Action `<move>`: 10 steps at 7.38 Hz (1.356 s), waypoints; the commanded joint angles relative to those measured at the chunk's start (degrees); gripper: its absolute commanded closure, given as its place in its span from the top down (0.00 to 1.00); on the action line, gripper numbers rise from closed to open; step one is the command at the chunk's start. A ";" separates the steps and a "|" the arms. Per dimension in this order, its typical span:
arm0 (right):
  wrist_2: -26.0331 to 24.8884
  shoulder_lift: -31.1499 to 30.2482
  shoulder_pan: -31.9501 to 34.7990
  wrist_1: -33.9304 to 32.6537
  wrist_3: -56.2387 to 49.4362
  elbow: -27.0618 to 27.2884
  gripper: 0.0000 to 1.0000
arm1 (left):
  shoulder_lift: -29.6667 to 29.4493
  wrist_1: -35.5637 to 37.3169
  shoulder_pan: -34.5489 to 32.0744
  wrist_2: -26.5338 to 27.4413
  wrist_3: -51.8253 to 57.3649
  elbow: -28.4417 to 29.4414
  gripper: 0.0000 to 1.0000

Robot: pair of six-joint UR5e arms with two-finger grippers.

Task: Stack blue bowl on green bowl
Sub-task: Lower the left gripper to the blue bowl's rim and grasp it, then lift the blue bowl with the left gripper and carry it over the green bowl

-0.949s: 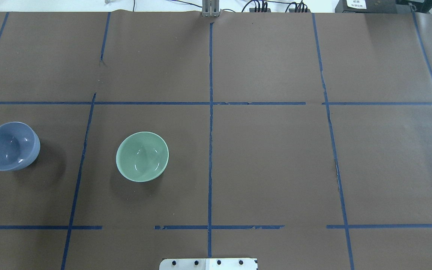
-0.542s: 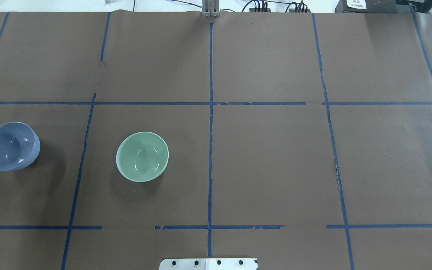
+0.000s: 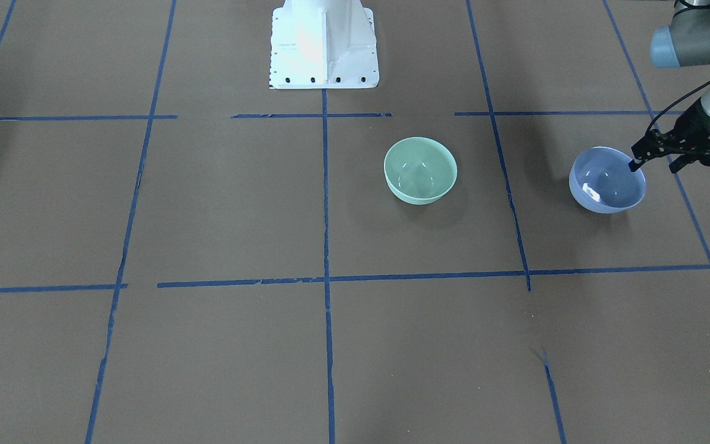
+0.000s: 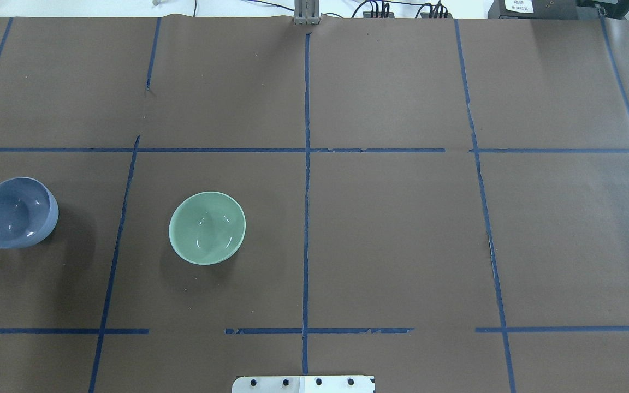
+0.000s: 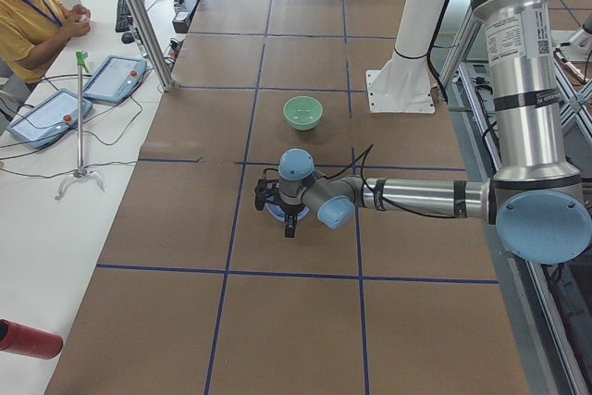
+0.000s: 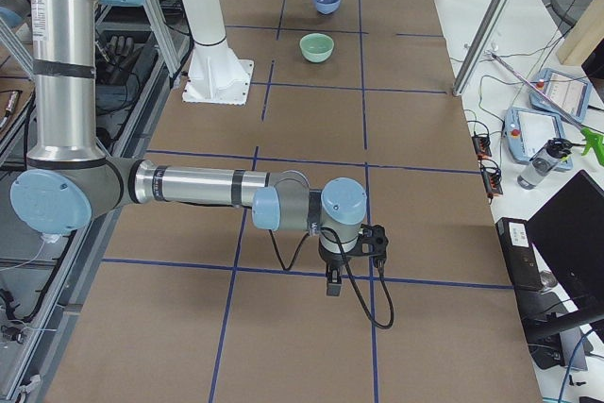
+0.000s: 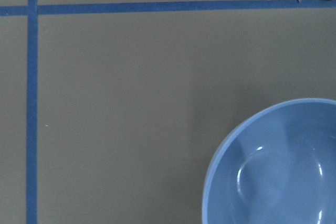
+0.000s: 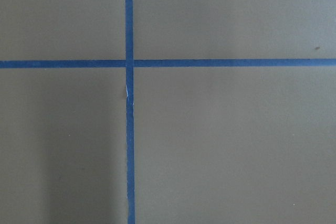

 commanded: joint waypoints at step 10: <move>-0.02 0.00 0.00 0.02 0.00 0.00 1.00 | -20.10 47.71 1.26 0.33 -13.54 -26.98 0.00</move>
